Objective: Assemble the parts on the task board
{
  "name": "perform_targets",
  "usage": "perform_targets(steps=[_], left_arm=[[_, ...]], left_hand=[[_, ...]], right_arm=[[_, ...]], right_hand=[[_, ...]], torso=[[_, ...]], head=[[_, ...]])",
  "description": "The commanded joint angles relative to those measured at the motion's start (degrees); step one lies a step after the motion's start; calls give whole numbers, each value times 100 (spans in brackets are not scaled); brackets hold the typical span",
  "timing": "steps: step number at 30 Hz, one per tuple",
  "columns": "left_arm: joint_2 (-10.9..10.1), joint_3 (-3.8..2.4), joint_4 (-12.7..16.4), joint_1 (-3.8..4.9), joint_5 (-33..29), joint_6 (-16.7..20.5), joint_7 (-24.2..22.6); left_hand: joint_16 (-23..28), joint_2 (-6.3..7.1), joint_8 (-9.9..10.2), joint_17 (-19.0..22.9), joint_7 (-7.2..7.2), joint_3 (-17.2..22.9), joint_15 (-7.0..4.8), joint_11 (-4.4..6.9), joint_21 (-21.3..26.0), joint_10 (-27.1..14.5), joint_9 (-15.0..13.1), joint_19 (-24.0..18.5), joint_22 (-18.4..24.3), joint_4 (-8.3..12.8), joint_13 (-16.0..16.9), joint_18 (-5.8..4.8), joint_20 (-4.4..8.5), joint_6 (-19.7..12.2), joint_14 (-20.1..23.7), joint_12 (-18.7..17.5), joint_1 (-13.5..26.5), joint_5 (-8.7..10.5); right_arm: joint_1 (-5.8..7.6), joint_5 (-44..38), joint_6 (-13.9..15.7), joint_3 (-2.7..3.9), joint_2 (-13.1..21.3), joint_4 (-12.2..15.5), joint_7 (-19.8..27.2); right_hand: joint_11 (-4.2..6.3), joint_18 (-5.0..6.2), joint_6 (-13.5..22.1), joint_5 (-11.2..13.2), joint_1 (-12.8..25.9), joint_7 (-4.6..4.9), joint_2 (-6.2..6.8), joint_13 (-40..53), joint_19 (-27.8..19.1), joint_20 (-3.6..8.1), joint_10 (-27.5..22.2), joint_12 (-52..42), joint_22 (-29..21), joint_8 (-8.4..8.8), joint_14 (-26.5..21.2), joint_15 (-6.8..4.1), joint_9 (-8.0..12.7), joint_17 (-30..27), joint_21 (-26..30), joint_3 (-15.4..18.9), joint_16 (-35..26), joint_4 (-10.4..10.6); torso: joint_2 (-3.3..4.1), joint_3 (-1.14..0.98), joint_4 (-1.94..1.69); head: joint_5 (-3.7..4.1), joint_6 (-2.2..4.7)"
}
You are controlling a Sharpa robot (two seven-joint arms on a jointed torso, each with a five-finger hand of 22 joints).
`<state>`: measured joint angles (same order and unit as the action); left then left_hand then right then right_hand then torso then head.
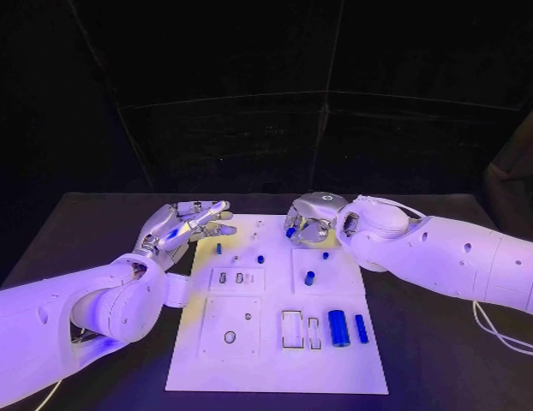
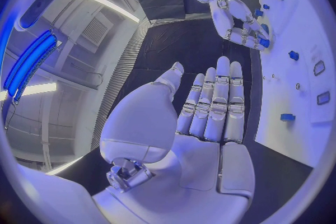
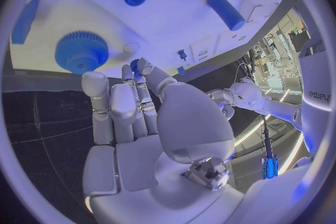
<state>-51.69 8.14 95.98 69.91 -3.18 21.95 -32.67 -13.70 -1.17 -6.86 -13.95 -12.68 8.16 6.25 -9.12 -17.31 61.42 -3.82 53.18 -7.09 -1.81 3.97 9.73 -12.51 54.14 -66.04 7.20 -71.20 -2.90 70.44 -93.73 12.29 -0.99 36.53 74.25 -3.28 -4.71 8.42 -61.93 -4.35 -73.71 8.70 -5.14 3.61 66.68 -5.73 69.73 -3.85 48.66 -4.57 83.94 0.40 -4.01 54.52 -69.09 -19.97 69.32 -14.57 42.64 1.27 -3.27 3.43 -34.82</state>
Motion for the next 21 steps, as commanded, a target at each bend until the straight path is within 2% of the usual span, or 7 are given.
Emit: perform_targets(steps=[1,6,7,10,12,16,21], left_arm=[[2,-4,-14,11,-1,-113,46],[5,-4,-33,12,0,-173,60],[5,-4,-35,13,0,-184,59],[7,-4,-34,14,0,-206,58],[9,-4,-33,14,0,-215,58],[10,-5,-27,17,0,-224,57],[-1,-5,-2,28,0,-225,61]], left_hand=[[21,-46,22,-7,-34,18,1,-32,33,-28,7,-21,7,24,-9,76,-26,-10,47,-23,0,0],[27,-52,30,-10,-37,21,3,-35,35,-38,8,-20,9,27,-10,76,-27,-18,46,-30,1,1],[30,-53,34,-11,-38,22,4,-36,37,-43,8,-20,11,29,-11,76,-28,-22,48,-34,0,1],[32,-54,35,-12,-38,22,5,-37,37,-45,8,-20,11,30,-11,76,-29,-24,48,-35,0,1],[32,-54,35,-12,-38,22,5,-37,37,-45,8,-20,11,30,-11,76,-29,-24,48,-35,0,1],[38,-55,40,-13,-39,24,7,-38,40,-52,9,-21,14,35,-12,75,-30,-30,52,-41,-2,1],[38,-55,40,-13,-39,24,7,-38,40,-52,9,-21,14,35,-12,75,-30,-30,52,-41,-2,1]], right_arm=[[14,346,892,5,-17,54,119],[15,443,1090,6,-176,-48,-43],[15,453,1101,7,-225,-93,-76],[17,469,1112,7,-375,-245,-129],[18,475,1107,7,-496,-364,-149],[22,490,986,8,-711,-569,-242],[58,481,777,8,-930,-776,-337]], right_hand=[[-14,-66,-44,-62,100,25,61,9,4,2,28,15,23,25,143,-17,-5,14,-32,-90,35,45],[-14,-67,-51,-48,128,24,105,9,-5,-2,24,18,47,36,138,-14,-4,41,-58,-175,73,94],[-15,-67,-50,-45,130,25,109,9,-5,-2,22,19,49,37,137,-14,-4,41,-61,-183,75,98],[-18,-67,-45,-34,139,27,135,7,-12,-4,12,22,54,46,134,-12,-2,47,-69,-220,87,118],[-19,-67,-42,-33,142,29,144,7,-13,-5,7,23,56,48,133,-11,-1,50,-72,-231,92,124],[-26,-68,-21,-12,174,34,204,4,-23,-14,-34,27,72,65,127,-2,3,66,-93,-307,122,181],[-31,-69,-16,3,189,32,229,4,-24,-17,-47,27,83,68,126,1,3,78,-103,-331,137,207]], torso=[[9,17,-4],[22,15,-11],[27,11,-11],[29,17,-22],[31,17,-17],[47,10,-26],[64,28,-43]], head=[[3,49],[-15,75],[-17,76],[-4,80],[-19,73],[-29,67],[-39,72]])
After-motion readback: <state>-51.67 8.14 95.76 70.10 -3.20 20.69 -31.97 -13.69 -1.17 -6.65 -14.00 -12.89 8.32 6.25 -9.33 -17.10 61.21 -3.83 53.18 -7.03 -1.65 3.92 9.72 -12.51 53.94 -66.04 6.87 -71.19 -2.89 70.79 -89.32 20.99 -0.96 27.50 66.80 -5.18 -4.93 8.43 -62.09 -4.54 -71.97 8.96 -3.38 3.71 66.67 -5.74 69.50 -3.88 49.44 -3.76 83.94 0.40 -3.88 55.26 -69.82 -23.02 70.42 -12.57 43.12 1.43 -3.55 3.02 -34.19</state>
